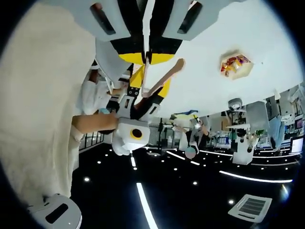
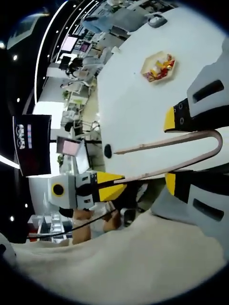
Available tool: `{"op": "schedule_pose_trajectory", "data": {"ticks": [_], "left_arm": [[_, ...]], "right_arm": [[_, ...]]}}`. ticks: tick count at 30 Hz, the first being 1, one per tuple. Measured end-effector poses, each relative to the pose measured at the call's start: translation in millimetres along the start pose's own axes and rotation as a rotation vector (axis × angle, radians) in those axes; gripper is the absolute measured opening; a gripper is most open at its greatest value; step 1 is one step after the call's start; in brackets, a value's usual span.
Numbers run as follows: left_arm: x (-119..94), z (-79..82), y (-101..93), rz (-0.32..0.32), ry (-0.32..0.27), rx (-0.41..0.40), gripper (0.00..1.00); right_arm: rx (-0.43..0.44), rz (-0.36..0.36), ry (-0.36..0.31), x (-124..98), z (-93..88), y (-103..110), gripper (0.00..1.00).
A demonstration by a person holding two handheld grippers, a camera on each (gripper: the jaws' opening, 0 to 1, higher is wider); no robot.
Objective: Place the target food into the container with the food tongs after gripping and lifting it, then release it inside without dropping or visibly crushing the food.
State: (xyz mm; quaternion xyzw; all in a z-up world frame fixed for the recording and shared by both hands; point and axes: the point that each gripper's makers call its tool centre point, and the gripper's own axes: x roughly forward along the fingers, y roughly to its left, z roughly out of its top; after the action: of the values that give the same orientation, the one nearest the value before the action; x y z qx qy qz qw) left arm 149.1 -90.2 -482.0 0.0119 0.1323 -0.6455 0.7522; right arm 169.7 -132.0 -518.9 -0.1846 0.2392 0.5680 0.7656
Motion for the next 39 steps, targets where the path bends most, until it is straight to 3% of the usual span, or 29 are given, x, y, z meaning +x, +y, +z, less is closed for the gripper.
{"op": "schedule_pose_trajectory", "data": {"ticks": [14, 21, 39], "left_arm": [[5.9, -2.1, 3.1, -0.001, -0.005, -0.023, 0.00], [6.0, -1.8, 7.6, 0.003, -0.008, -0.027, 0.00], [5.9, -7.2, 15.5, -0.006, -0.005, -0.052, 0.00]], "right_arm": [[0.031, -0.015, -0.047, -3.4, 0.2, -7.7, 0.35], [0.054, -0.027, -0.084, -6.8, -0.1, -11.6, 0.47], [0.081, -0.070, -0.043, -9.4, -19.6, -19.1, 0.45]]}}
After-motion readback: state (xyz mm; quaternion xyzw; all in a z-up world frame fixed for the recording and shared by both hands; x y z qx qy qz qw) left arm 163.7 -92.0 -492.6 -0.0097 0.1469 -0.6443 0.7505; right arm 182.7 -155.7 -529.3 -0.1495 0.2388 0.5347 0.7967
